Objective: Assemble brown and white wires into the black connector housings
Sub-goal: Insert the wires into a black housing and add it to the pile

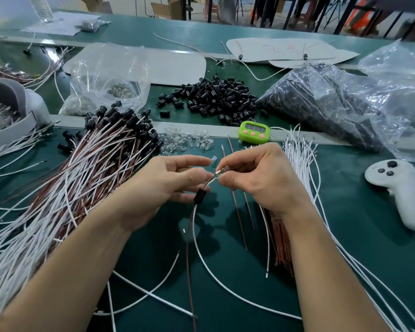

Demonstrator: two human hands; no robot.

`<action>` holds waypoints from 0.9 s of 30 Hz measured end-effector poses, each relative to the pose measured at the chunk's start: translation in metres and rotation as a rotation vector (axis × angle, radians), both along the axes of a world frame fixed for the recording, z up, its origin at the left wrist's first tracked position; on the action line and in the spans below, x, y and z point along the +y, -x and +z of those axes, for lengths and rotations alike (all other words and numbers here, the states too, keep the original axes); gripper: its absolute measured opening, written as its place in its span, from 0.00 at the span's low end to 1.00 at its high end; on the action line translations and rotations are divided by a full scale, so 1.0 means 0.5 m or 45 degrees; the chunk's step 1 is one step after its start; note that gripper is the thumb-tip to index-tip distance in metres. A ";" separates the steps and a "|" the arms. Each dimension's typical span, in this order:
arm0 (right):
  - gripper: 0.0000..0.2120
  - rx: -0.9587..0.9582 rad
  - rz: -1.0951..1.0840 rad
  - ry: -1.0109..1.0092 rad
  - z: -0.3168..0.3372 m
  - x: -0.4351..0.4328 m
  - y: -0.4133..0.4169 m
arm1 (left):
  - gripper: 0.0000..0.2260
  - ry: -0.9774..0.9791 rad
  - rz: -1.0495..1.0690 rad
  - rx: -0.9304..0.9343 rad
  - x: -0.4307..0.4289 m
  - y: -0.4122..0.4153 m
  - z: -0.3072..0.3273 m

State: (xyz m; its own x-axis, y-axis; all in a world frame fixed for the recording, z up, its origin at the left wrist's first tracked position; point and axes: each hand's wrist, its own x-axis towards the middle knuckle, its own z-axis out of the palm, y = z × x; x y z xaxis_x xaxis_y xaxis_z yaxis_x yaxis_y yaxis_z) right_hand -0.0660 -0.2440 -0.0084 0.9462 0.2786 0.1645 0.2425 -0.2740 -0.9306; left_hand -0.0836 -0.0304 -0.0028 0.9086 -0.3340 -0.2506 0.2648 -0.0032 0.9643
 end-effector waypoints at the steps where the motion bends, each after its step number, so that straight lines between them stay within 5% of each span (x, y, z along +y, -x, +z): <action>1: 0.06 -0.002 -0.035 -0.026 -0.001 -0.003 -0.002 | 0.22 -0.002 -0.059 0.029 0.003 0.003 0.002; 9: 0.07 -0.038 -0.201 -0.169 -0.005 -0.019 -0.011 | 0.06 -0.110 -0.044 0.071 -0.016 0.006 -0.009; 27: 0.07 -0.012 -0.013 -0.090 0.044 -0.008 -0.017 | 0.05 0.133 0.010 -0.007 -0.017 0.002 -0.009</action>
